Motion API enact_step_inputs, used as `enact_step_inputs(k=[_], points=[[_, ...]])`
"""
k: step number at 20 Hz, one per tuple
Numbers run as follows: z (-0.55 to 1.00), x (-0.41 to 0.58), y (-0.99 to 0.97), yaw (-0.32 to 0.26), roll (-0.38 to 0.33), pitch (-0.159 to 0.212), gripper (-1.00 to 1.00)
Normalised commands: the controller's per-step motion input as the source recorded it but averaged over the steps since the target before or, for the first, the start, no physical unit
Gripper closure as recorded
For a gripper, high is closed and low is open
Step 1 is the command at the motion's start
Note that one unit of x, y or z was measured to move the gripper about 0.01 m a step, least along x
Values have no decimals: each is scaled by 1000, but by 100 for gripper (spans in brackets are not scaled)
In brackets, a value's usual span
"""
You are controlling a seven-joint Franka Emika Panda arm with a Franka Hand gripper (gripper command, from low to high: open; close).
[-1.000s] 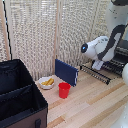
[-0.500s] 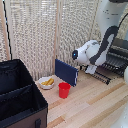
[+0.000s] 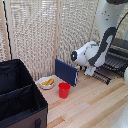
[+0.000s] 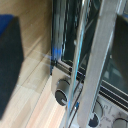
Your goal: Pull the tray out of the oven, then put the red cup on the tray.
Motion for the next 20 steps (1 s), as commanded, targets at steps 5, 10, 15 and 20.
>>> enact_step_inputs(k=[5, 10, 15, 20], points=[[713, 226, 339, -113, 0, 31, -100], [863, 245, 262, -164, 3, 3, -100], [776, 210, 265, -223, 9, -10, -100], [688, 67, 190, -266, 36, -13, -100]])
